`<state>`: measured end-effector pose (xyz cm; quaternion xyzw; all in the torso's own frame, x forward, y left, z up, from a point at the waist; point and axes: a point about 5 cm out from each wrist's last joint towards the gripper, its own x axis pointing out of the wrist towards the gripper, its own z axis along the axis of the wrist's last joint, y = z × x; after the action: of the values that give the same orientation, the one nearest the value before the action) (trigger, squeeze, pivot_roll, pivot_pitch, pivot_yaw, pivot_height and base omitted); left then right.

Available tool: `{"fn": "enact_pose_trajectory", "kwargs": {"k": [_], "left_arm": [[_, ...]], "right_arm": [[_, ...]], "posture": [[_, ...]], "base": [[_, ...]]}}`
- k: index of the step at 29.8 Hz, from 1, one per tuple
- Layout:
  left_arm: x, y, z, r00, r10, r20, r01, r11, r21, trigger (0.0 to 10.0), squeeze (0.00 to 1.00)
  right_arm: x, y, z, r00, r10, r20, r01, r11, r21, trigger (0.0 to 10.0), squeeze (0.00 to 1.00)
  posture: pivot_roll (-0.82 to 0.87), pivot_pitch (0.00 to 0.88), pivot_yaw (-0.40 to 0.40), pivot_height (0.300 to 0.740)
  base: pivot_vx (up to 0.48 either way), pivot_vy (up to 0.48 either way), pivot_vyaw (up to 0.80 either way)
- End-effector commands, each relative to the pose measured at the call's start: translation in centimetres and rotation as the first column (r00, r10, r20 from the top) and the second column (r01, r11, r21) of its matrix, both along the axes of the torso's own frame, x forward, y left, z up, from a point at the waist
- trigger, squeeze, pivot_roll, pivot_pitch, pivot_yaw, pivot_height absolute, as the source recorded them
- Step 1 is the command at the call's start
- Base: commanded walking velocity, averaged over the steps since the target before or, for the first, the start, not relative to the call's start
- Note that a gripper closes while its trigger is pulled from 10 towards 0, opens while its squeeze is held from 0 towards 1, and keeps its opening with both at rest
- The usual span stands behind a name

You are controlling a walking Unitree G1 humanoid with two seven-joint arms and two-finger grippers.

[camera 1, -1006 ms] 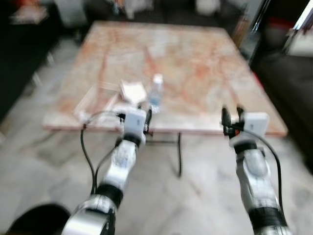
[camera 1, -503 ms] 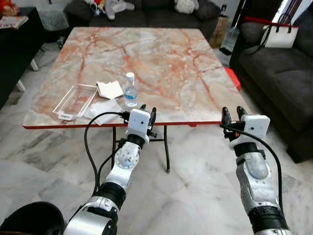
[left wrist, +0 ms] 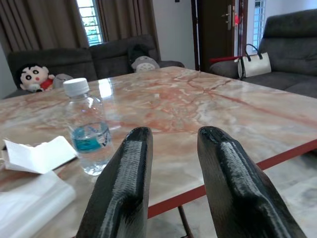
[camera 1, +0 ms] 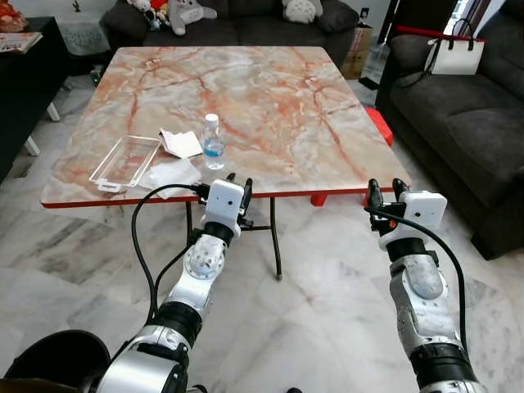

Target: Picking trash to rubbish bin

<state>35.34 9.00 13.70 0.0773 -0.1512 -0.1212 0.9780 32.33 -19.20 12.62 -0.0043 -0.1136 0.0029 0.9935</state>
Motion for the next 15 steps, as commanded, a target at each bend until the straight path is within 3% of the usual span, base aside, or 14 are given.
{"fn": "enact_pose_trajectory", "kwargs": {"k": [1, 4, 15], "left_arm": [[0.29, -0.08, 0.11, 1.000, 0.000, -0.010, 0.000, 1.000, 0.020, 10.0, 0.00], [0.40, 0.15, 0.12, 1.000, 0.017, -0.015, -0.017, 1.000, 0.021, 10.0, 0.00], [0.44, -0.35, 0.20, 1.000, 0.015, -0.017, -0.014, 1.000, 0.011, 10.0, 0.00]], "right_arm": [[0.15, 0.23, -0.01, 1.000, -0.003, 0.001, 0.003, 1.000, 0.012, 10.0, 0.00], [0.16, 0.60, -0.12, 1.000, 0.004, -0.002, -0.004, 1.000, 0.013, 10.0, 0.00], [0.41, 1.13, -0.01, 1.000, 0.015, 0.006, -0.015, 1.000, 0.009, 10.0, 0.00]], "posture": [[0.08, 0.089, -0.030, 0.740], [0.08, 0.088, -0.028, 0.740], [0.08, 0.061, -0.029, 0.740]], "base": [[0.000, 0.000, 0.00], [0.000, 0.000, 0.00], [0.299, 0.000, 0.00]]}}
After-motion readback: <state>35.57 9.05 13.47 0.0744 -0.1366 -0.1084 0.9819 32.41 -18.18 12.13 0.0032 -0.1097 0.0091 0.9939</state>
